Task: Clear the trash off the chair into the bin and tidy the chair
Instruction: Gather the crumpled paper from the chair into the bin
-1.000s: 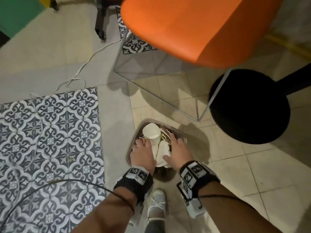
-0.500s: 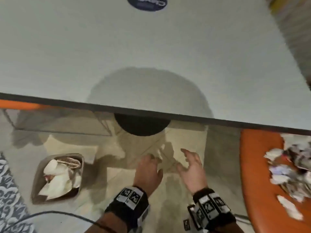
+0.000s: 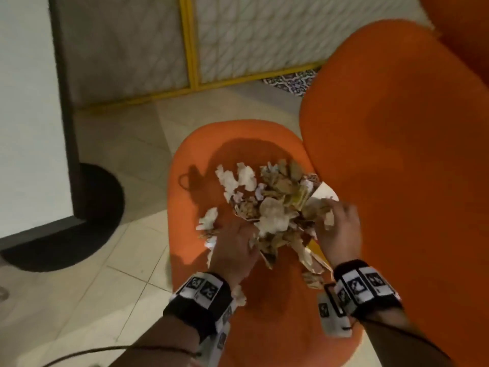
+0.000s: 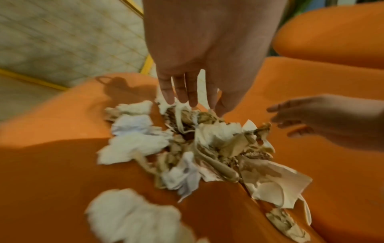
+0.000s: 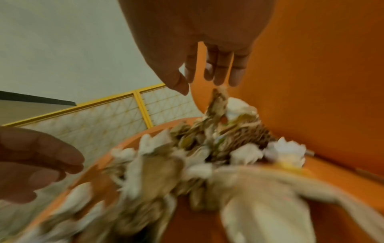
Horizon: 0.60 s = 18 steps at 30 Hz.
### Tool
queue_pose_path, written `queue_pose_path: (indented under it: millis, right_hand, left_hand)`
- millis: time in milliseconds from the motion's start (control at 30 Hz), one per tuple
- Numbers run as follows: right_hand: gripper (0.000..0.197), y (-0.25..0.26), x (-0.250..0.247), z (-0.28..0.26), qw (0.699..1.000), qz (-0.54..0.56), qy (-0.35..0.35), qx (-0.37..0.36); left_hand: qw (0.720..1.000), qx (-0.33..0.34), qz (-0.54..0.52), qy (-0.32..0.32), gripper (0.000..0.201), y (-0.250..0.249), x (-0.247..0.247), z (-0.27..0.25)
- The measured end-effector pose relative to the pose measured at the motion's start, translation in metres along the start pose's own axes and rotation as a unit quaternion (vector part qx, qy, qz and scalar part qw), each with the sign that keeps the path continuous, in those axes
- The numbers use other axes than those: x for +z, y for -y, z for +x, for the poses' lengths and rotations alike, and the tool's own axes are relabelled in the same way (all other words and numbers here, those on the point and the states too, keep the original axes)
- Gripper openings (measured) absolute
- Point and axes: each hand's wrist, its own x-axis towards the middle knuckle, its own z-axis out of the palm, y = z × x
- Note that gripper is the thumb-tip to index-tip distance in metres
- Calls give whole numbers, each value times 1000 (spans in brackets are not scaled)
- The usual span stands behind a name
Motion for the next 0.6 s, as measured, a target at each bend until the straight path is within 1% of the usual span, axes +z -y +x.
queue_pose_path:
  millis: [67,100,167,200,233,267,300,333,367,400,433,533,600]
  right_hand:
    - [42,-14,-2,32,1000,-18,12,-7]
    - [43,-20,-1,48,999,-22,29,2]
    - [44,-29,5,76,997,-20,76,23]
    - [46,-32,8,86,993,-10,116,38]
    - [49,-33,11,92,985,2,163,51]
    - [55,-35,15,93,975,13,210,69]
    - [60,-36,18,91,965,27,247,90]
    - [63,-36,21,86,956,51,267,109]
    - [65,-36,23,79,950,84,272,124]
    - [64,-36,25,71,948,114,264,134]
    - [60,-37,25,64,952,121,247,136]
    - [43,-39,24,49,977,56,173,112]
    - [33,-36,16,45,982,87,127,108]
  left_hand:
    - [998,32,36,28,36,-15,13,22]
    - [998,49,36,27,35,-19,18,35]
    - [997,66,24,18,30,-24,25,61]
    - [998,64,25,13,28,-24,27,76]
    - [998,57,34,16,26,-24,29,91]
    - [997,35,58,38,26,-23,30,103]
    - [992,2,99,79,30,-23,31,114]
    - [980,-33,148,129,37,-24,33,123]
    - [966,-60,186,170,44,-25,34,128]
    - [957,-78,203,192,49,-27,36,132]
    - [955,-87,203,197,51,-27,39,134]
    - [962,-95,162,200,57,-24,50,135]
    - [962,-116,131,209,63,-21,54,136]
